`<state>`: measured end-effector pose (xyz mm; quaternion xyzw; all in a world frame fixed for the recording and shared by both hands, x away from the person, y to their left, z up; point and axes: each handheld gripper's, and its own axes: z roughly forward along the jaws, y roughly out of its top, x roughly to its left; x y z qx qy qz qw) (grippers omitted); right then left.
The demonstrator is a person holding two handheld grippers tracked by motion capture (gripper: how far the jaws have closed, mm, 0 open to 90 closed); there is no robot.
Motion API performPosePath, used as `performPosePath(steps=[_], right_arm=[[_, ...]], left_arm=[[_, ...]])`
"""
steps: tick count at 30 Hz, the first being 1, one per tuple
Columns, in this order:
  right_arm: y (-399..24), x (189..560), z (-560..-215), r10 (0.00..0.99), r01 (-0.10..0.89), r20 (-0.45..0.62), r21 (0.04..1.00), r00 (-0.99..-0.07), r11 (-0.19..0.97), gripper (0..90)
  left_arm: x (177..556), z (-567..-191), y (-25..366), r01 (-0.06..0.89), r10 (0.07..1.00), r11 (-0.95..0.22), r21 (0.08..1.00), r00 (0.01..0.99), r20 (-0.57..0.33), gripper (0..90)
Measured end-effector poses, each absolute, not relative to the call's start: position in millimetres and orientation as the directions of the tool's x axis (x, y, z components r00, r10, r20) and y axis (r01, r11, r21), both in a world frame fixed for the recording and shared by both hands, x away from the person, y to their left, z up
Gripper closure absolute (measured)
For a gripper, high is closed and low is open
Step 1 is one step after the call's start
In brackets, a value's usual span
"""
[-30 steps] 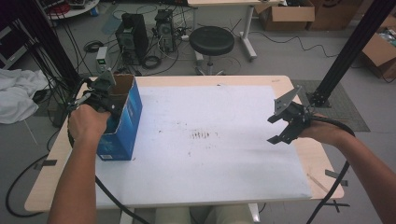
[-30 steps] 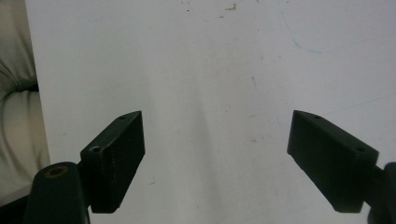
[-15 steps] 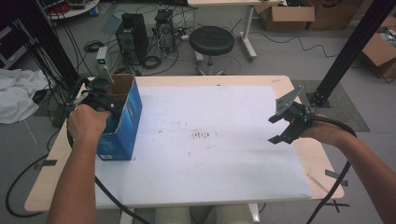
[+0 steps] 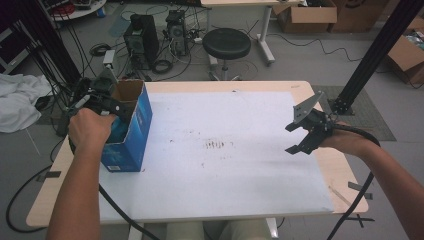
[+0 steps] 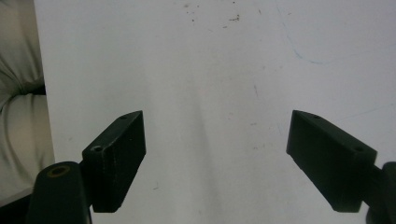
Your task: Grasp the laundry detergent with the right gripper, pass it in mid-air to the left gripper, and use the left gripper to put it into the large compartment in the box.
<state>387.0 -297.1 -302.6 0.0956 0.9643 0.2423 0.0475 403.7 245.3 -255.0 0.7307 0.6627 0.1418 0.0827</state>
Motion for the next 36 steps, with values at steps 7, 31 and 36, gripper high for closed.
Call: performPosePath(steps=[7,31,36], right_arm=[[-299,384,-301,0.212,0.163,-0.049,0.478,-0.976,0.863,19.5],[-297,380,-298,0.210,0.160,-0.053,0.478,-0.976,0.864,19.4],[-297,380,-297,0.215,0.164,-0.054,0.481,-0.975,0.861,19.2]], left_arm=[[399,-237,246,0.934,0.993,-0.105,0.342,0.081,0.083,28.6],[388,-198,185,0.856,0.944,-0.323,0.404,0.322,0.073,21.0],[388,-195,170,0.835,0.927,-0.367,0.410,0.364,0.090,19.8]])
